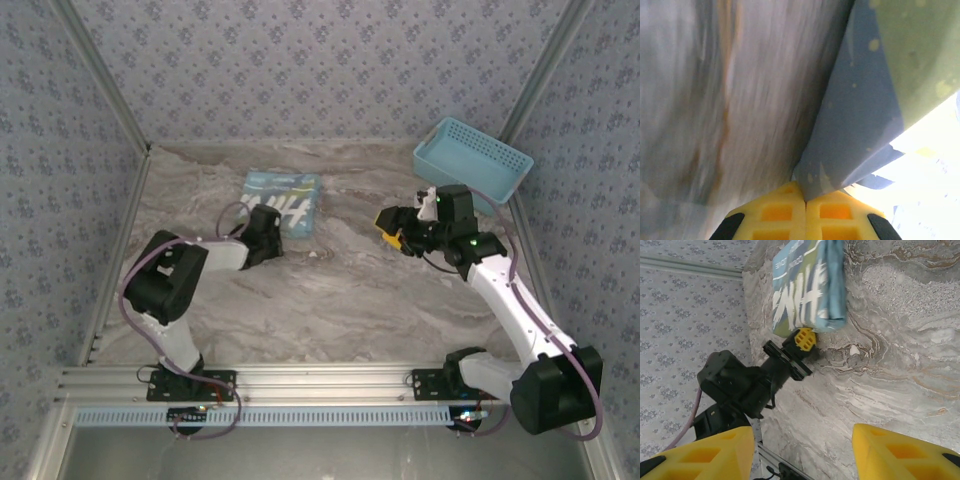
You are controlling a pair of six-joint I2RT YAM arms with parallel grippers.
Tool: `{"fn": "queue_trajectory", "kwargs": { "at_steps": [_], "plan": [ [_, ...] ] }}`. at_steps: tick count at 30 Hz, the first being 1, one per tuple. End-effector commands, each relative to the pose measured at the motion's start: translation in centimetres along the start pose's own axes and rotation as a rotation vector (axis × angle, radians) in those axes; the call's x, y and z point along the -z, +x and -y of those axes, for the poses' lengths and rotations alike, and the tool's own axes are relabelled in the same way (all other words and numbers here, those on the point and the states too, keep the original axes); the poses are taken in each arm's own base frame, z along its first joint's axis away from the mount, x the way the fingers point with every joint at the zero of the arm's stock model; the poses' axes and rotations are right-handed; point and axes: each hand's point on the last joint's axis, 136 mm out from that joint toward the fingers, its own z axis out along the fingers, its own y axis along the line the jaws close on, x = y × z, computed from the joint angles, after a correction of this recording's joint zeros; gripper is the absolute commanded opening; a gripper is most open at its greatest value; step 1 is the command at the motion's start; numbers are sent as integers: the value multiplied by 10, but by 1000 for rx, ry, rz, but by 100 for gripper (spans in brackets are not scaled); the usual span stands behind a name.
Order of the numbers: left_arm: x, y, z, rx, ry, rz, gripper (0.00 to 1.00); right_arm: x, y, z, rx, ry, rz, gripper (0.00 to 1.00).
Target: Fold and stack the t-shirts
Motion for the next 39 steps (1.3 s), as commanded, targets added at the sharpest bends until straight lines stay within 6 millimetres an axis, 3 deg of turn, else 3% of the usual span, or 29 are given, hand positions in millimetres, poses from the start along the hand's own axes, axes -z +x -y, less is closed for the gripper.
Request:
{"fn": "queue_trajectory", "kwargs": {
  "at_steps": [1, 5, 12, 16, 22, 23, 25, 26, 27, 28, 32, 33, 35, 39],
  "plan": [
    [-8, -57, 14, -24, -10, 51, 0, 1, -6, -5, 16, -13, 11, 56],
    [-19, -107, 50, -142, -31, 3, 0, -3, -13, -12, 51, -47, 28, 56],
    [-37, -162, 90, -254, -59, -64, 0, -13, -18, -19, 63, -88, 23, 56],
    [-51, -170, 103, -298, -77, -124, 0, -18, -20, -22, 62, -95, 10, 57],
    [-41, -180, 110, -361, -120, -94, 0, -18, -19, -23, 80, -99, 0, 57],
    [-38, -178, 112, -369, -116, -94, 4, -16, -19, -26, 91, -104, 4, 58],
    [-25, -174, 122, -398, -98, -85, 22, -9, -22, -32, 129, -113, 43, 61],
    [-15, -172, 128, -423, -90, -73, 40, -4, -26, -36, 153, -115, 74, 64],
    [-2, -168, 138, -456, -75, -58, 62, 1, -29, -38, 171, -112, 105, 66],
    [15, -163, 148, -520, -55, -37, 97, 6, -33, -40, 181, -111, 136, 69],
    [90, -154, 164, -688, -59, 92, 98, 20, -47, -39, 162, -90, 186, 76],
    [106, -151, 162, -715, -63, 105, 98, 24, -51, -36, 153, -75, 195, 100],
    [137, -150, 154, -769, -90, 144, 98, 33, -58, -27, 133, -23, 227, 100],
    [192, -150, 136, -962, -158, 253, 98, 69, -74, 9, 187, 254, 347, 100]
  ]
}}
